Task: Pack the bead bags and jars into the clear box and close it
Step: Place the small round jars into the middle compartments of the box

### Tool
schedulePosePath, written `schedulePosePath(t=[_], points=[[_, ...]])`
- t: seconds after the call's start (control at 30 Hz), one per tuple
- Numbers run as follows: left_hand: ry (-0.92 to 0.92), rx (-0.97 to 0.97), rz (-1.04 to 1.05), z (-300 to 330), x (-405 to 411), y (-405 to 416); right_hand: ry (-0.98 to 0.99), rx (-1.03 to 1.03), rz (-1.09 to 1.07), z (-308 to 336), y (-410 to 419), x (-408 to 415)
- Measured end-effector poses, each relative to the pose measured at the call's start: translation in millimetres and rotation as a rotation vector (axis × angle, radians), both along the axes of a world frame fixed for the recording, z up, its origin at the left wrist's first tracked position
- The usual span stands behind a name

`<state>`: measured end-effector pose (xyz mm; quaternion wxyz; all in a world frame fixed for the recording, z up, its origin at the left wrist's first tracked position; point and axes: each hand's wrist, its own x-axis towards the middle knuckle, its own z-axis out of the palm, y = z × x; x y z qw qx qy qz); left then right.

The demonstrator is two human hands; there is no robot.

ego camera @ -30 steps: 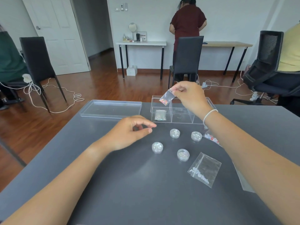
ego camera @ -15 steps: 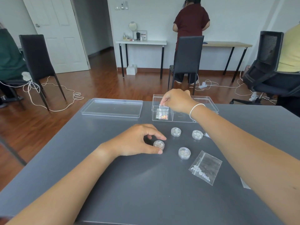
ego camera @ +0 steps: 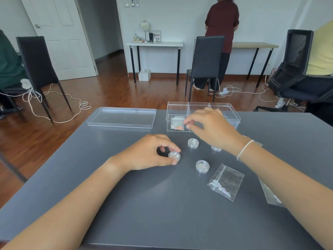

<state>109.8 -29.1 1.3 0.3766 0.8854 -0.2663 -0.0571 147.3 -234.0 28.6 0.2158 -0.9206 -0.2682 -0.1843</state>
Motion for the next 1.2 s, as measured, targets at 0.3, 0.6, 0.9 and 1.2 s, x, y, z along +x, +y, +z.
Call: schedulePosePath(t=[0.3, 0.6, 0.9, 1.2], points=[[-0.099, -0.078, 0.058, -0.3, -1.6, -2.6, 0.164, -0.079, 0.028, -20.9, -18.5, -14.2], [-0.225, -0.219, 0.150, 9.8, 4.6, -13.1, 0.211, 0.003, 0.029, -18.1, -23.6, -15.4], [-0.283, -0.259, 0.214, 48.8, 59.6, -43.5, 0.163, 0.306, -0.056, 6.1, -46.9, -16.3], [-0.207, 0.052, 0.150, 54.5, 118.7, -78.3, 0.115, 0.405, -0.133, 15.0, -59.5, -13.4]])
